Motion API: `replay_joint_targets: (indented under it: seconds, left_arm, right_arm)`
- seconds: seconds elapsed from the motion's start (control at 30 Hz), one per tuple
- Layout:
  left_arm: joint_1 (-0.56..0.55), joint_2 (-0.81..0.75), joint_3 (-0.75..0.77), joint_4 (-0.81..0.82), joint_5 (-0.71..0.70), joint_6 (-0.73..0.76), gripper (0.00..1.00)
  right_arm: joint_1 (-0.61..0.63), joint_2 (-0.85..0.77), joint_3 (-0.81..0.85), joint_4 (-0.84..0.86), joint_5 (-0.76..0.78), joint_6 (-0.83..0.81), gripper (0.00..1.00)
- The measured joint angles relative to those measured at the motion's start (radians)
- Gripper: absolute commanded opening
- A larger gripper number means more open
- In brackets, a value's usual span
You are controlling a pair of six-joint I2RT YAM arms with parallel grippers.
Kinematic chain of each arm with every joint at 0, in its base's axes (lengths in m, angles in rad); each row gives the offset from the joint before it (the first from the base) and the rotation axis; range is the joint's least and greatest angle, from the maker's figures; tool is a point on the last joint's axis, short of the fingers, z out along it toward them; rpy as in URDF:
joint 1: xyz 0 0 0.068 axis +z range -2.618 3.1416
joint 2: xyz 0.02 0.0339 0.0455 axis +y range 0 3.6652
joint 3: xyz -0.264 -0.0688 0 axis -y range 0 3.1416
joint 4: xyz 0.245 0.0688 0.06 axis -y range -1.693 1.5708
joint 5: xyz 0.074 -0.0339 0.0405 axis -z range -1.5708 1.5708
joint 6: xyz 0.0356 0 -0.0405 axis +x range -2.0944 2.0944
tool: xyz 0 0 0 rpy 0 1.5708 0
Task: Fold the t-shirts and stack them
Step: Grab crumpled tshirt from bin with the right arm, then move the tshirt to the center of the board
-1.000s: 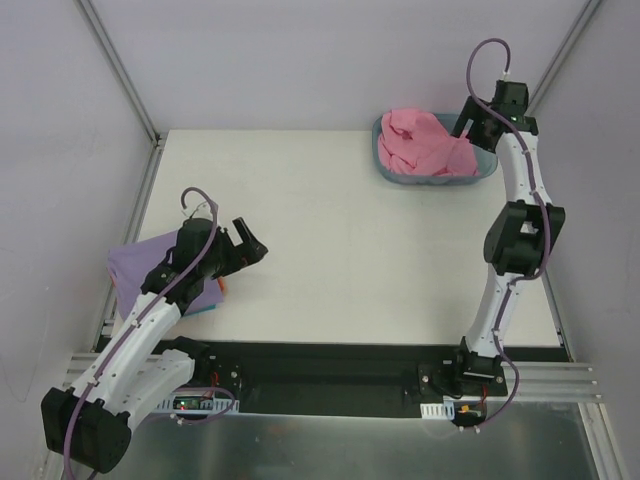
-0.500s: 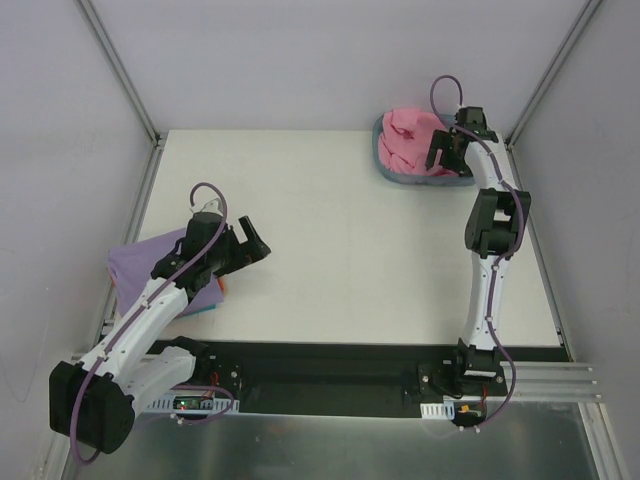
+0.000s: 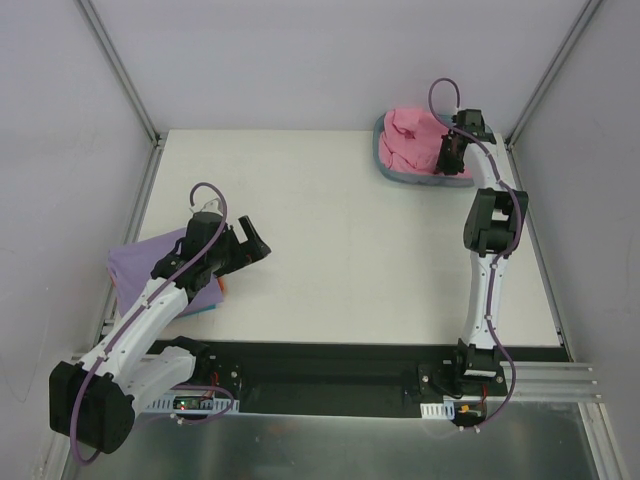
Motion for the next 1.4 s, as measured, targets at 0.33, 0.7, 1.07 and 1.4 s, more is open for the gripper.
replay_joint_targets:
  seconds: [0.33, 0.7, 1.07, 1.4]
  left_arm:
    - [0.000, -0.067, 0.000, 0.000, 0.005, 0.000, 0.99]
    - [0.000, -0.142, -0.015, 0.001, 0.053, -0.001, 0.99]
    - [0.000, -0.244, -0.082, 0.000, 0.058, -0.017, 0.99]
    - [0.000, -0.244, -0.089, -0.005, 0.046, -0.030, 0.99]
  right_arm:
    - [0.005, -0.096, 0.005, -0.014, -0.042, 0.040, 0.01]
    - [0.292, -0.892, -0.040, 0.021, -0.021, 0.034, 0.03]
    - [0.536, -1.194, -0.019, 0.113, -0.196, 0.147, 0.02]
    - [0.544, -1.207, -0.349, 0.142, -0.122, 0.124, 0.15]
